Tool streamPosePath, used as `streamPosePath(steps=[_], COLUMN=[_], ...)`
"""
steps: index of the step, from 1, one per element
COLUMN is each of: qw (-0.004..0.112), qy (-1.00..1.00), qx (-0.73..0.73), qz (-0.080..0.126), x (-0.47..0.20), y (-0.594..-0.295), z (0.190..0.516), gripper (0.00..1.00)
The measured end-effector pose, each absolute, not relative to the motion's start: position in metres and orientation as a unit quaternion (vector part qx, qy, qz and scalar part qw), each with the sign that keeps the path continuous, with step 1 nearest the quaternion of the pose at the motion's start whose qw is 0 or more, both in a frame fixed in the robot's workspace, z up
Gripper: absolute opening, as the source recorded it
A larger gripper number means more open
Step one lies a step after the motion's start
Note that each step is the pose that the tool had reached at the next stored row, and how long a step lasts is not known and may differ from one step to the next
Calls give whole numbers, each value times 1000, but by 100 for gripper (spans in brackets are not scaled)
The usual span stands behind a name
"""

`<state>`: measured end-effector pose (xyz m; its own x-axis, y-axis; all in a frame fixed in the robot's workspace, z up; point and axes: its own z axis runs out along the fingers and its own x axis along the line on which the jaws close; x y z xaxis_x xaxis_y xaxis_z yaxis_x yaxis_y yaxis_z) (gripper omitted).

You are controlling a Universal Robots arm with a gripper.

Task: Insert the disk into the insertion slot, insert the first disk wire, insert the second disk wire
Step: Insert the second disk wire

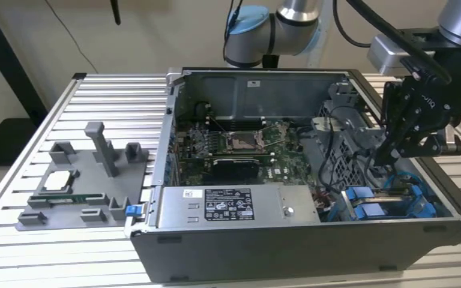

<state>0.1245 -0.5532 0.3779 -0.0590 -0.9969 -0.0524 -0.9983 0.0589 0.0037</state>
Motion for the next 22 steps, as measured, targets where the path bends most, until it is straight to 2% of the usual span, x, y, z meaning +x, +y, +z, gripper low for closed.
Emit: streamPosePath(steps=[22], qw=[18], qy=[727], qx=[-686], qz=[19], x=[133], y=[-565], z=[361], gripper=[0])
